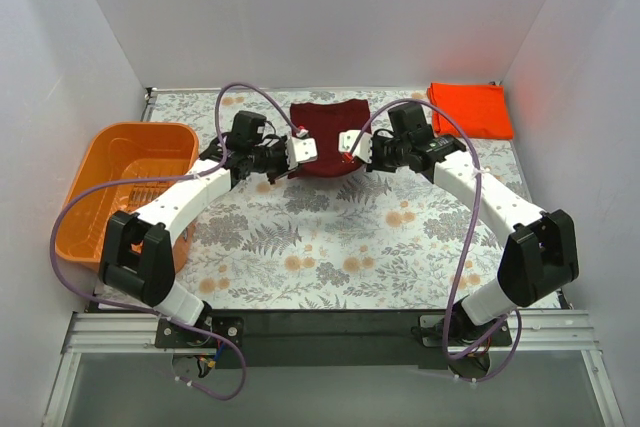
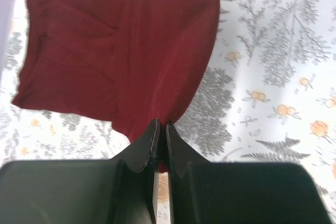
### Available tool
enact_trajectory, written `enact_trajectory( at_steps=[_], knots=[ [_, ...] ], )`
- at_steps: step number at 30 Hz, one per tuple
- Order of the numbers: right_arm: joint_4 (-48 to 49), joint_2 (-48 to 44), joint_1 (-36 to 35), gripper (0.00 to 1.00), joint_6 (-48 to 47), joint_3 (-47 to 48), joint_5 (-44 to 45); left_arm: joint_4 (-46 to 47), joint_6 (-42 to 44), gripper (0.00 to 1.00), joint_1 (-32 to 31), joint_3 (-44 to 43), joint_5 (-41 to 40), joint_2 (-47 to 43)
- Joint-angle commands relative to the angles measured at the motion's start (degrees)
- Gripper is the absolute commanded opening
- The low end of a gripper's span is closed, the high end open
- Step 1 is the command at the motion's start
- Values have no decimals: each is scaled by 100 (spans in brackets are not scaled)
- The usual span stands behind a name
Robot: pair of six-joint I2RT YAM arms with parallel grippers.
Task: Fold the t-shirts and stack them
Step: Fold the tshirt
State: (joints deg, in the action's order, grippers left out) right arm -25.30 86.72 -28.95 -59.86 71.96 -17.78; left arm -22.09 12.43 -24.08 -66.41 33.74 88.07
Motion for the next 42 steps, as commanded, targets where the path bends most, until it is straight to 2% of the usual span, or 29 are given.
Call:
enact_trajectory(
  at_steps=[1,6,9,11,15,18,23,25,35,42],
  knots=[
    [-669,-84,-23,1,-123,30,-225,-533,85,0,8,75,265,-273],
    [-959,-655,-312,1,-44,-779,-331,-902,-29,0,-308,734,397,-940],
    [-1257,-1392,-663,1,96,-1447,-419,-1200,-310,0,-597,1216,598,-1581],
    [-1556,-2025,-866,1,272,-1745,-585,-1762,-407,0,-965,1411,704,-1950],
    [-2145,-2843,-1366,1,1096,-1783,-1043,-2352,-1030,0,-1222,1535,1107,-2916],
    [-2497,-3020,-1456,1,1257,-1642,-1350,-2730,-1207,0,-1231,1263,1179,-3033],
    [-2480,-2556,-1394,1,827,-1423,-1052,-2907,-1322,0,-1205,692,626,-2419],
    [-2471,-2249,-1131,1,616,-1326,-1139,-2775,-1278,0,-1091,525,511,-2182],
    [-2489,-719,64,1,-667,-387,-1412,-2573,-188,0,24,-644,942,-424],
    [-2506,854,636,1,-1230,677,-1562,-2423,207,0,421,-1689,1161,1086]
  ],
)
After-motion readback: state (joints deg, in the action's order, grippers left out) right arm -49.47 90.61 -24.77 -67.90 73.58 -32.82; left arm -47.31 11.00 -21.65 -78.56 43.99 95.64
